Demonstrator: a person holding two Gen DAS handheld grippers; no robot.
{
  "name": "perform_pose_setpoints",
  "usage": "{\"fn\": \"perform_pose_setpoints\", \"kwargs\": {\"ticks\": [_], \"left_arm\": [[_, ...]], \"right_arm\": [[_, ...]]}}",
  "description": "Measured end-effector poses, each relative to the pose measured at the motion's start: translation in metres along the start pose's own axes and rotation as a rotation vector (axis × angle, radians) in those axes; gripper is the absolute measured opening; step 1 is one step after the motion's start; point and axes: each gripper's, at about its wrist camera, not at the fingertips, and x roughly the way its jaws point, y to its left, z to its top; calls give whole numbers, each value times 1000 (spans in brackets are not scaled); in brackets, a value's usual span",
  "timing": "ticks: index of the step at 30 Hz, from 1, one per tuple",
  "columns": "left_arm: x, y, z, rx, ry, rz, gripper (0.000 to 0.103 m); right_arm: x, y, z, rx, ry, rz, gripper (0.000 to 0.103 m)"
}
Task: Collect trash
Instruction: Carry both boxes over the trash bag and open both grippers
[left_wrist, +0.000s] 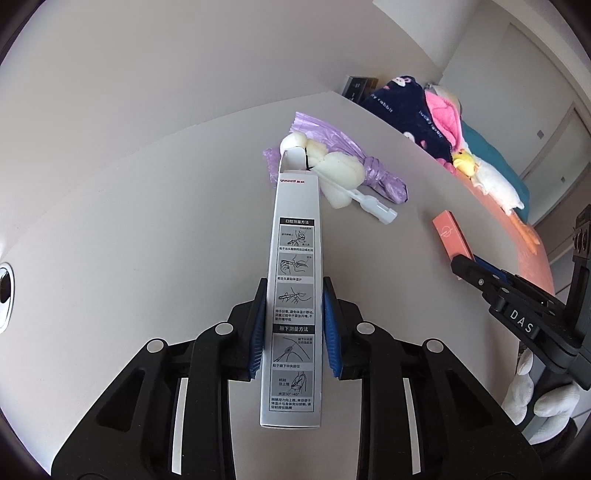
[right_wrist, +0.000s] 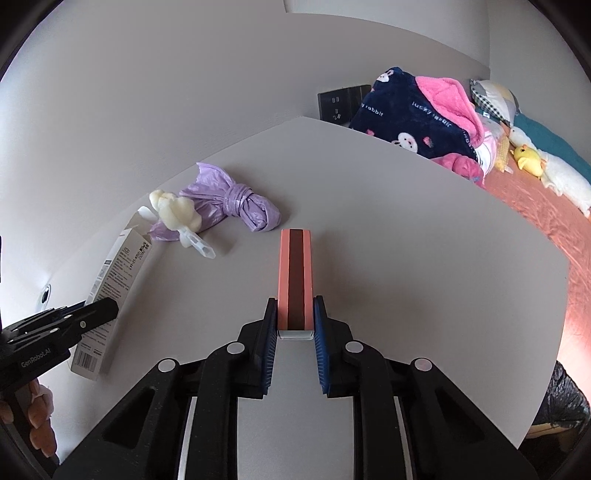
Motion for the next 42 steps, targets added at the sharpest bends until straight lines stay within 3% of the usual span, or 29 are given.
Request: {"fn": "perform_pose_setpoints", "kwargs": {"ticks": [18,42], "left_arm": [[-54,-44,-10,69,-65,-147,27],[-64,-128,-42,236,-4,-280,27]], "right_arm": [[-75,-4,-27,35,-76,-16,20],[-140,-44,-75,124,-121,-90,20]]}}
